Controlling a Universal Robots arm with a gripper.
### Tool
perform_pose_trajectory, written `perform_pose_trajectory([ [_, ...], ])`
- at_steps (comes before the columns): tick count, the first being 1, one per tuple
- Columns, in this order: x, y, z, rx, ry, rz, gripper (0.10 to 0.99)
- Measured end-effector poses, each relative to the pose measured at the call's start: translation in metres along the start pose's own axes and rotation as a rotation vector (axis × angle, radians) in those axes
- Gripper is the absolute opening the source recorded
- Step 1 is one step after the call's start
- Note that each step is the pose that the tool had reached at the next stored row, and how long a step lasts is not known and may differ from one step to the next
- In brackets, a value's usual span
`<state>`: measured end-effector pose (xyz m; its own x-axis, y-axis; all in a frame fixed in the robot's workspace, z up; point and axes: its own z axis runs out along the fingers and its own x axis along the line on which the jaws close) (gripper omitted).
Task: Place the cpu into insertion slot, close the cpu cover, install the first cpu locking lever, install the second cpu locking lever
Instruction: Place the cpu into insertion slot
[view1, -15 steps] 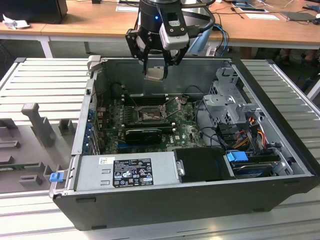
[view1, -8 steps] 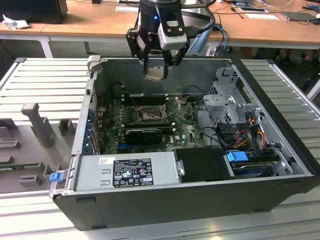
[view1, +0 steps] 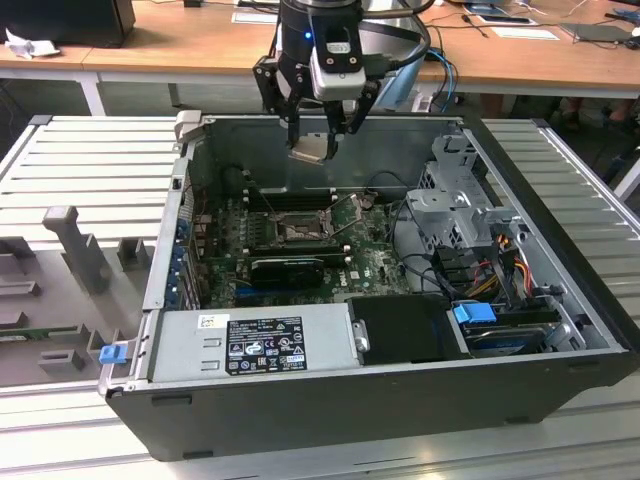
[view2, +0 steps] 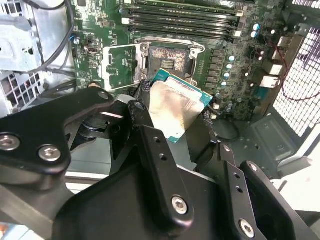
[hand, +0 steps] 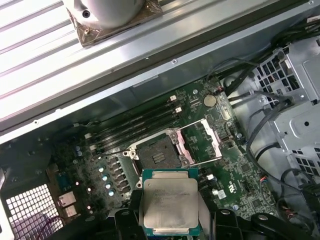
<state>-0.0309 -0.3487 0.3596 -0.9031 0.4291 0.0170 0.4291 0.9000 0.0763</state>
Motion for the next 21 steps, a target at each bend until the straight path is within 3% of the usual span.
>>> perform_pose_trajectory([
  [6,0.0000,0.0000,0.0003,-0.001,-0.0051,0.066,0.525],
  [19,0.0000,0.0000,0.0007,-0.003,-0.0114,0.148,0.525],
  [21,0.0000,-0.0001,0.0011,-0.003,-0.0156,0.203,0.525],
])
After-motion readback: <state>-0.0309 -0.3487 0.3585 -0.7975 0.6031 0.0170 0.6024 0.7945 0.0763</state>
